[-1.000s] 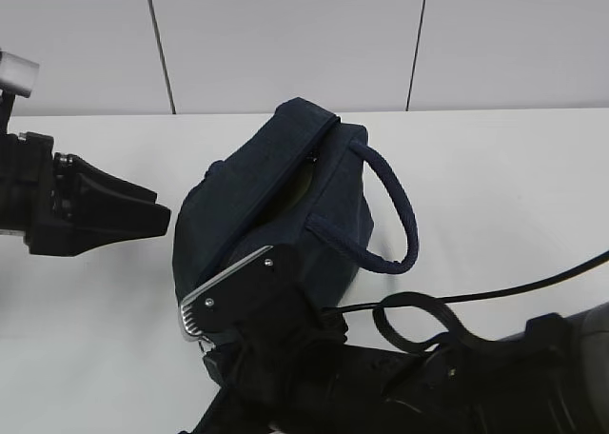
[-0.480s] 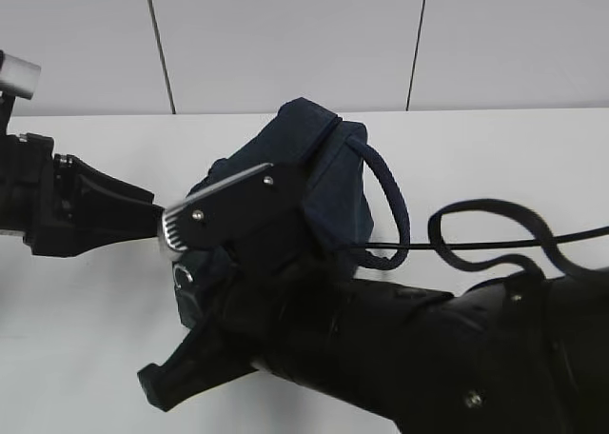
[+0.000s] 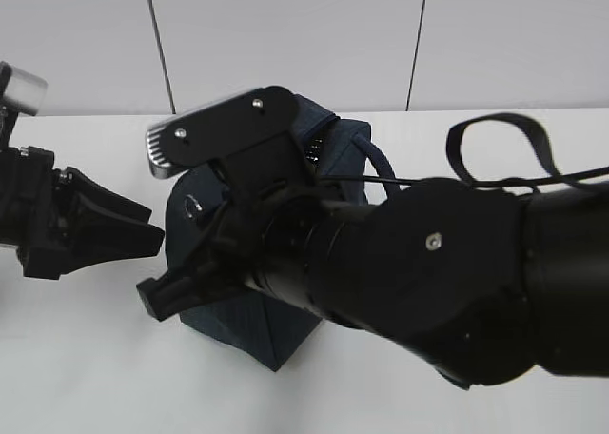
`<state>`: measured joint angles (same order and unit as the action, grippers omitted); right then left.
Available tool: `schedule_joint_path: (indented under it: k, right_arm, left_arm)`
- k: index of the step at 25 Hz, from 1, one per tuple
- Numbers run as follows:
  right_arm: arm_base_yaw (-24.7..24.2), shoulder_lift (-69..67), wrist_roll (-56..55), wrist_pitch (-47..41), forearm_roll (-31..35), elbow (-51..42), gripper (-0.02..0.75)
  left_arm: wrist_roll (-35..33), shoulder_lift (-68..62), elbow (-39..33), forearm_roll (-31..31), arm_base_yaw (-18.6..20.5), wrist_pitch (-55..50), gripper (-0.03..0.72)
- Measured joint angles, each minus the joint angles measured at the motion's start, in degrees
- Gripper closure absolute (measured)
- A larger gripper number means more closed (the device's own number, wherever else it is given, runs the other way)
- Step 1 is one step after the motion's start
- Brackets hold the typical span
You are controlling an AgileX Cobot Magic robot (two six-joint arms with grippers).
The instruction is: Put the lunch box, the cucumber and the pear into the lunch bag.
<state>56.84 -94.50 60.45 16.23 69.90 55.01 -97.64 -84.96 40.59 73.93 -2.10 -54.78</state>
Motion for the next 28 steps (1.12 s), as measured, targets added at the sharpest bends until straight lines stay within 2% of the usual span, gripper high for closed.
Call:
schedule_joint_path:
  k: [9,16,19,22,23,25,26,28]
  right_arm:
    - [0.0,1.1,1.4,-0.7,1.1,1.9,0.738]
    - [-0.1,1.2,2.6,-1.6,2.8,1.9,0.738]
    - [-0.1,1.2,2.8,-1.7,3.0,1.9,0.738]
    - [-0.1,1.2,2.8,-1.7,3.0,1.9,0.738]
    - [-0.1,1.2,2.8,-1.7,3.1,1.9,0.738]
    - [-0.1,1.2,2.9,-1.7,3.3,1.9,0.738]
    - [-0.1,1.2,2.9,-1.7,3.6,1.9,0.738]
    - [-0.1,1.2,3.3,-1.5,4.4,2.0,0.738]
  left_arm:
    - [-3.1,-1.7,0.0,-0.3,0.0,0.1,0.366]
    - [-9.5,-4.0,0.0,4.8,0.0,0.3,0.367]
    - [-10.8,-4.2,0.1,5.8,-1.3,1.2,0.367]
    - [-11.4,-6.3,0.1,6.1,-4.3,1.8,0.371]
    - [-11.5,-7.0,0.1,6.2,-5.4,2.4,0.399]
    - [-11.5,-8.1,0.1,6.5,-6.8,3.5,0.551]
    - [-11.5,-8.3,0.1,6.7,-7.1,3.8,0.598]
    - [-11.5,-8.4,0.1,7.3,-7.3,4.1,0.652]
